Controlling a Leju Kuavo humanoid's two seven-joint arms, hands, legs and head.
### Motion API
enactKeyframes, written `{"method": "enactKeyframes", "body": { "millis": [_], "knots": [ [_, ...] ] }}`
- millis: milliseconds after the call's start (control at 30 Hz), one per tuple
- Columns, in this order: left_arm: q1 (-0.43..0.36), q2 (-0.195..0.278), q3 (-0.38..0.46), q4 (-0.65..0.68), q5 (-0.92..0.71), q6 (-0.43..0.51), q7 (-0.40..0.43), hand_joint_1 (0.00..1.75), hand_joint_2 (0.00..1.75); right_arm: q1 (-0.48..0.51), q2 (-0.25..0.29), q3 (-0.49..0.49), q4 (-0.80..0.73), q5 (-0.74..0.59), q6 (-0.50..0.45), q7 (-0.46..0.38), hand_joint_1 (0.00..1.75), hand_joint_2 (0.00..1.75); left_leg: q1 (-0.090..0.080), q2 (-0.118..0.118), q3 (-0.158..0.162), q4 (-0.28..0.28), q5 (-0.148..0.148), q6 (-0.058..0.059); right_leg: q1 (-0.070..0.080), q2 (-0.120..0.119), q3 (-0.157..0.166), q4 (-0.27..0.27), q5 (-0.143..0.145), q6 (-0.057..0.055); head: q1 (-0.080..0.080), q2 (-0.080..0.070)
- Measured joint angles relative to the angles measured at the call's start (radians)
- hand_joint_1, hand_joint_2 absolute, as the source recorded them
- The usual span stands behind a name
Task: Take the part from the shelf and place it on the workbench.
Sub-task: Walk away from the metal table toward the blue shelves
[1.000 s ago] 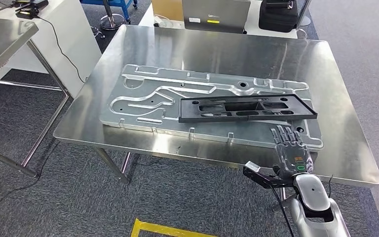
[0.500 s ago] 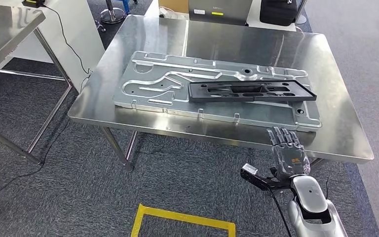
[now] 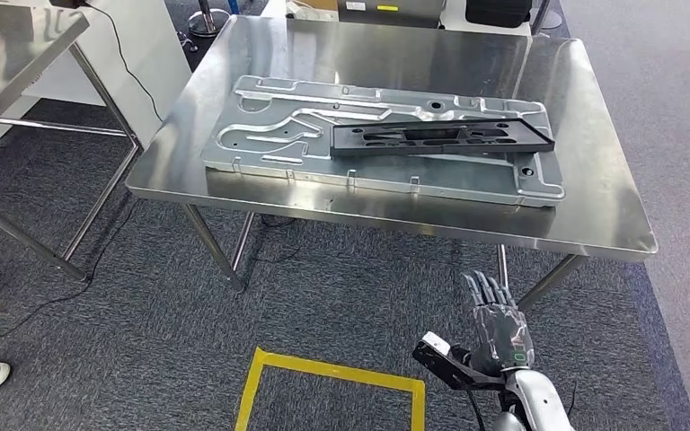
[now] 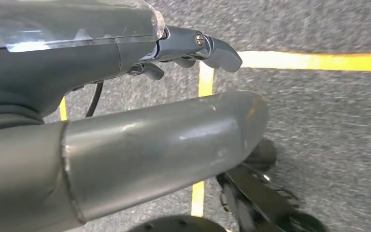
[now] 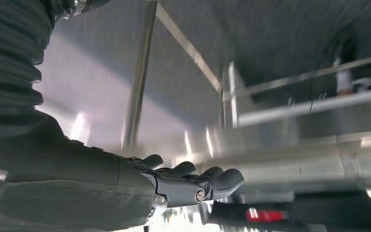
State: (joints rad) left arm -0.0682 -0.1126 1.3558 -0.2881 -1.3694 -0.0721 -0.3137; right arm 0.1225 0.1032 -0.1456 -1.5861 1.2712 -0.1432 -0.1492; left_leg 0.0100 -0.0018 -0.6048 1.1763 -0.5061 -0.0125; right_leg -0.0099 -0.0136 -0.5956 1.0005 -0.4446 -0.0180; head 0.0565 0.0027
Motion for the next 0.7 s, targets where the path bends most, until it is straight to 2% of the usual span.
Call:
{"method": "enactKeyframes", "body": {
  "millis": [67, 100, 133, 200, 233, 267, 333, 367, 400, 433, 467, 500, 567, 600, 633, 700],
  "knots": [
    [-0.001, -0.005, 0.009, -0.001, 0.008, 0.001, 0.004, 0.00, 0.00, 0.012, 0.048, -0.061, 0.026, -0.046, 0.008, -0.057, 0.00, 0.00, -0.004, -0.004, 0.096, -0.142, 0.003, 0.010, 0.000, 0.000, -0.013, 0.007, 0.010, 0.010, 0.000, 0.000],
    [-0.001, -0.008, 0.014, -0.002, 0.013, 0.002, 0.006, 0.00, 0.00, 0.013, 0.070, -0.097, 0.047, -0.073, 0.018, -0.088, 0.00, 0.00, -0.007, -0.005, 0.120, -0.183, -0.005, 0.015, 0.000, -0.001, -0.016, 0.007, 0.016, 0.016, 0.000, 0.000],
    [0.000, -0.012, 0.018, -0.002, 0.017, 0.003, 0.008, 0.00, 0.00, 0.013, 0.092, -0.139, 0.073, -0.103, 0.031, -0.122, 0.00, 0.00, -0.010, -0.006, 0.129, -0.198, -0.007, 0.019, -0.001, -0.001, -0.017, 0.004, 0.024, 0.022, 0.000, 0.000],
    [0.003, -0.022, 0.028, -0.005, 0.024, 0.005, 0.013, 0.00, 0.00, 0.011, 0.131, -0.235, 0.140, -0.153, 0.051, -0.183, 0.00, 0.00, -0.008, -0.003, 0.125, -0.211, 0.007, 0.032, -0.001, 0.002, -0.018, 0.003, 0.024, 0.034, 0.000, 0.000],
    [0.003, -0.027, 0.033, -0.007, 0.027, 0.006, 0.015, 0.00, 0.00, 0.009, 0.146, -0.286, 0.180, -0.167, 0.055, -0.204, 0.00, 0.00, -0.006, 0.000, 0.121, -0.217, 0.017, 0.042, -0.001, 0.005, -0.023, 0.017, 0.005, 0.038, 0.000, 0.000],
    [0.002, -0.033, 0.037, -0.010, 0.030, 0.008, 0.017, 0.00, 0.00, 0.006, 0.160, -0.338, 0.224, -0.174, 0.055, -0.217, 0.00, 0.00, -0.004, 0.003, 0.114, -0.223, 0.026, 0.052, -0.002, 0.008, -0.034, 0.051, -0.032, 0.042, 0.000, 0.000],
    [0.001, -0.042, 0.043, -0.015, 0.034, 0.011, 0.021, 0.00, 0.00, 0.002, 0.180, -0.433, 0.311, -0.172, 0.053, -0.229, 0.00, 0.00, -0.005, 0.005, 0.095, -0.218, 0.041, 0.065, -0.004, 0.011, -0.070, 0.171, -0.125, 0.047, 0.000, 0.000],
    [0.002, -0.045, 0.045, -0.018, 0.036, 0.013, 0.023, 0.00, 0.00, 0.000, 0.188, -0.480, 0.355, -0.163, 0.051, -0.233, 0.00, 0.00, -0.006, 0.006, 0.081, -0.213, 0.046, 0.066, -0.005, 0.012, -0.085, 0.235, -0.157, 0.049, 0.000, 0.000],
    [0.002, -0.049, 0.047, -0.021, 0.038, 0.015, 0.024, 0.00, 0.00, -0.003, 0.195, -0.526, 0.396, -0.151, 0.049, -0.238, 0.00, 0.00, -0.007, 0.007, 0.067, -0.206, 0.051, 0.065, -0.005, 0.012, -0.090, 0.277, -0.168, 0.050, 0.000, 0.000],
    [0.002, -0.052, 0.049, -0.023, 0.039, 0.017, 0.024, 0.00, 0.00, -0.007, 0.201, -0.572, 0.436, -0.137, 0.049, -0.242, 0.00, 0.00, -0.007, 0.007, 0.053, -0.197, 0.055, 0.064, -0.005, 0.012, -0.078, 0.286, -0.157, 0.051, 0.000, 0.000],
    [0.002, -0.055, 0.052, -0.026, 0.041, 0.018, 0.025, 0.00, 0.00, -0.012, 0.207, -0.616, 0.472, -0.126, 0.049, -0.243, 0.00, 0.00, -0.007, 0.007, 0.039, -0.188, 0.059, 0.062, -0.005, 0.012, -0.047, 0.257, -0.131, 0.050, 0.000, 0.000],
    [0.001, -0.059, 0.054, -0.028, 0.043, 0.020, 0.025, 0.00, 0.00, -0.017, 0.212, -0.654, 0.506, -0.119, 0.050, -0.241, 0.00, 0.00, -0.007, 0.007, 0.027, -0.178, 0.061, 0.059, -0.006, 0.012, -0.001, 0.197, -0.105, 0.049, 0.000, 0.000],
    [0.000, -0.065, 0.060, -0.032, 0.048, 0.022, 0.027, 0.00, 0.00, -0.033, 0.220, -0.714, 0.566, -0.124, 0.054, -0.227, 0.00, 0.00, -0.009, 0.008, 0.007, -0.160, 0.067, 0.051, -0.003, 0.013, 0.086, 0.065, -0.091, 0.042, 0.000, 0.000],
    [-0.001, -0.068, 0.063, -0.035, 0.050, 0.023, 0.028, 0.00, 0.00, -0.043, 0.224, -0.743, 0.598, -0.133, 0.056, -0.212, 0.00, 0.00, -0.010, 0.009, 0.002, -0.155, 0.072, 0.045, -0.001, 0.014, 0.108, 0.026, -0.096, 0.037, 0.000, 0.000],
    [-0.002, -0.071, 0.064, -0.037, 0.050, 0.023, 0.029, 0.00, 0.00, -0.052, 0.228, -0.771, 0.628, -0.142, 0.058, -0.192, 0.00, 0.00, -0.010, 0.010, -0.001, -0.154, 0.078, 0.038, 0.002, 0.015, 0.114, 0.009, -0.102, 0.031, 0.000, 0.000],
    [-0.003, -0.074, 0.066, -0.041, 0.051, 0.023, 0.032, 0.00, 0.00, -0.064, 0.236, -0.820, 0.687, -0.155, 0.061, -0.138, 0.00, 0.00, -0.008, 0.010, -0.007, -0.151, 0.084, 0.024, 0.002, 0.013, 0.102, 0.005, -0.089, 0.016, 0.000, 0.000]
  ]
}}
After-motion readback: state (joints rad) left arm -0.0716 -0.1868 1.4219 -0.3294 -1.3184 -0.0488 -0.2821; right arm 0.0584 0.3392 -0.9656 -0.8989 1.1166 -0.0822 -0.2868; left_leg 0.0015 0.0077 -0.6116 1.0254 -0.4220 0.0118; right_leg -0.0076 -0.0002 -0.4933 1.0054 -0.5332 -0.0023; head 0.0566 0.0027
